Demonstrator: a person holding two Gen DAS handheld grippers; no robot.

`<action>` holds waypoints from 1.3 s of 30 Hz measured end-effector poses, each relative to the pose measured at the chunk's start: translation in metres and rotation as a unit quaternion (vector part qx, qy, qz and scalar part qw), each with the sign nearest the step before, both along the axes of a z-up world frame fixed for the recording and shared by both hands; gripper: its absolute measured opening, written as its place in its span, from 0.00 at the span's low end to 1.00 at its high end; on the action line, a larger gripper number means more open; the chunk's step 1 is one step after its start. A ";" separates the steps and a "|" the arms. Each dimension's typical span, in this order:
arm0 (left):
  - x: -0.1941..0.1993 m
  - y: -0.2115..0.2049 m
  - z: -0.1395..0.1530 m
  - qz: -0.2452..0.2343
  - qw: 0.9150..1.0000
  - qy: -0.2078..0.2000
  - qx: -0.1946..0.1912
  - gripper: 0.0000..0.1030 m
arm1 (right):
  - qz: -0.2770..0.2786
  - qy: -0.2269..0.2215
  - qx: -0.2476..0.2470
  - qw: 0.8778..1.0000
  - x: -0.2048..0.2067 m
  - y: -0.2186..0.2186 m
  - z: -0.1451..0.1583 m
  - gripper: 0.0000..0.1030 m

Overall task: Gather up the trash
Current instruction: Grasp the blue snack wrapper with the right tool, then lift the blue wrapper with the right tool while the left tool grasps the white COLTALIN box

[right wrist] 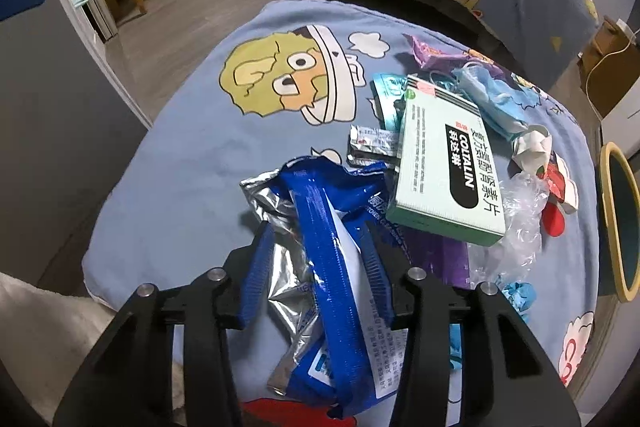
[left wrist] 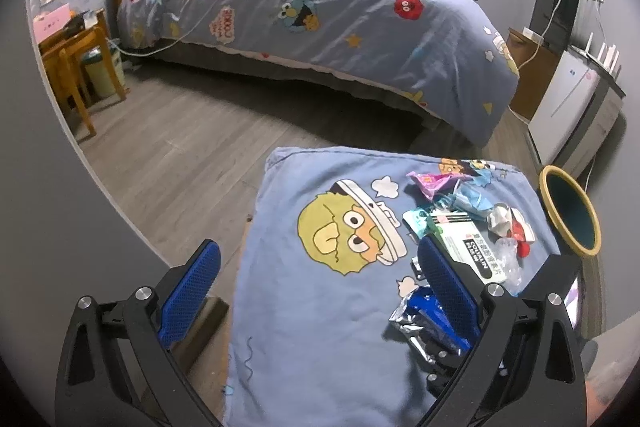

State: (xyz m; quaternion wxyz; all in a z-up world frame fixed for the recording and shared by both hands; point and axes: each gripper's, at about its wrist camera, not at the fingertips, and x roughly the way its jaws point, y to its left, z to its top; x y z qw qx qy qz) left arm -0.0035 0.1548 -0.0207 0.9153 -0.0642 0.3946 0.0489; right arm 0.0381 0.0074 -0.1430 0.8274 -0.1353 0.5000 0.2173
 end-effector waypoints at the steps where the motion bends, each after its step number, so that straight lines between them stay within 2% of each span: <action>1: 0.000 0.000 0.000 0.001 1.000 0.000 -0.002 0.95 | 0.001 0.000 -0.003 1.000 0.001 0.000 -0.002 0.41; 3: 0.001 0.000 -0.001 0.003 1.000 0.000 -0.003 0.95 | 0.001 0.001 -0.008 1.000 0.003 0.000 -0.005 0.34; 5: 0.001 0.001 -0.001 0.001 1.000 0.001 -0.002 0.95 | 0.006 -0.001 -0.009 1.000 0.005 0.001 -0.006 0.32; 6: 0.002 0.000 -0.001 0.000 1.000 0.002 0.000 0.95 | 0.008 -0.001 -0.009 1.000 0.005 0.002 -0.005 0.24; 7: 0.002 -0.001 -0.001 0.000 1.000 0.002 0.001 0.95 | 0.013 -0.002 -0.008 1.000 0.005 0.003 -0.004 0.21; 9: 0.002 -0.003 -0.002 -0.002 1.000 0.002 0.005 0.95 | 0.015 -0.002 -0.003 1.000 0.005 0.003 -0.001 0.18; 21: 0.001 0.003 0.004 0.022 1.000 -0.012 0.002 0.95 | -0.002 -0.021 0.071 0.997 0.007 -0.006 0.046 0.18; 26: 0.001 0.007 0.006 0.031 0.999 -0.014 -0.002 0.95 | -0.011 -0.039 0.101 0.994 0.010 -0.013 0.079 0.17; 33: 0.005 0.003 0.006 0.024 1.000 -0.013 0.007 0.95 | -0.020 -0.037 0.087 0.995 0.022 -0.040 0.123 0.17; 36: 0.011 -0.009 0.002 0.012 1.000 -0.008 0.017 0.95 | -0.020 -0.065 0.061 0.996 0.032 -0.064 0.147 0.17; 39: 0.020 -0.025 -0.007 -0.001 1.000 0.000 0.029 0.95 | -0.026 -0.095 0.035 0.995 0.039 -0.085 0.156 0.17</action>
